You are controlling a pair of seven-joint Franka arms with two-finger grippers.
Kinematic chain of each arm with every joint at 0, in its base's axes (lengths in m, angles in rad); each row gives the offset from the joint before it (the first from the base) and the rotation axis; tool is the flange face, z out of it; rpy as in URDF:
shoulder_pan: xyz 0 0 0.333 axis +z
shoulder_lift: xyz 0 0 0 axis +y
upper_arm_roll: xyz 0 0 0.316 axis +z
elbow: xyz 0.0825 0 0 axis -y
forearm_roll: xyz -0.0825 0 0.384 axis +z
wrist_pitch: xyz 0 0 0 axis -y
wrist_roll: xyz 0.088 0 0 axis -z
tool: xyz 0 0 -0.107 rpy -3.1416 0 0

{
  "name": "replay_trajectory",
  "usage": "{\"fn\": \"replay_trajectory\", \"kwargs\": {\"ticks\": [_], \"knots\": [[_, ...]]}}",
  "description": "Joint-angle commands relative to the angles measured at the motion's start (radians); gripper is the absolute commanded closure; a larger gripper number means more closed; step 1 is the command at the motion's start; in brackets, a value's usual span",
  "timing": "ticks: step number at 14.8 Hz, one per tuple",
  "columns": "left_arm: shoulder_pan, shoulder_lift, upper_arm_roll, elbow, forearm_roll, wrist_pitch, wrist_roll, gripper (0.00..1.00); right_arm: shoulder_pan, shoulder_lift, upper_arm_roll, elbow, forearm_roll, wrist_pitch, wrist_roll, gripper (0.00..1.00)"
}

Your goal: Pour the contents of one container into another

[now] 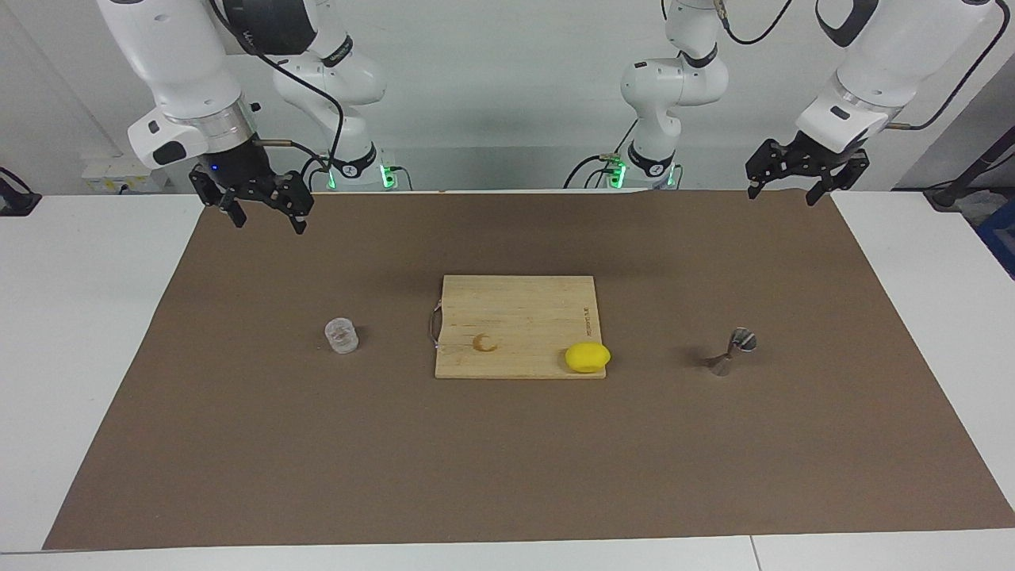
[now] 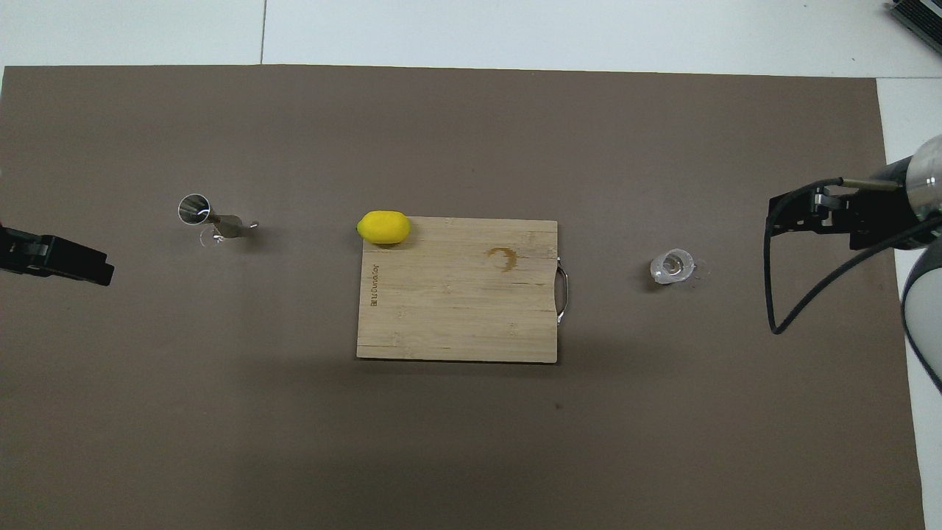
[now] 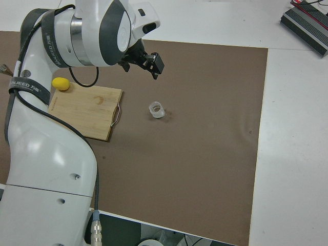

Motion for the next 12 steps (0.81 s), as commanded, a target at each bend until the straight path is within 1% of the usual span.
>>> {"fn": "replay_trajectory", "kwargs": {"ticks": [1, 9, 12], "knots": [[0.000, -0.001, 0.000, -0.001, -0.009, 0.011, 0.003, 0.00, -0.005, 0.006, 0.002, 0.013, -0.011, -0.018, 0.012, 0.00], [0.003, 0.000, 0.006, -0.003, -0.015, 0.010, -0.001, 0.00, -0.005, 0.006, 0.002, 0.013, -0.011, -0.018, 0.012, 0.00], [0.020, 0.018, 0.010, -0.011, -0.046, 0.030, -0.036, 0.00, -0.005, 0.006, 0.002, 0.013, -0.011, -0.018, 0.012, 0.00]]}}
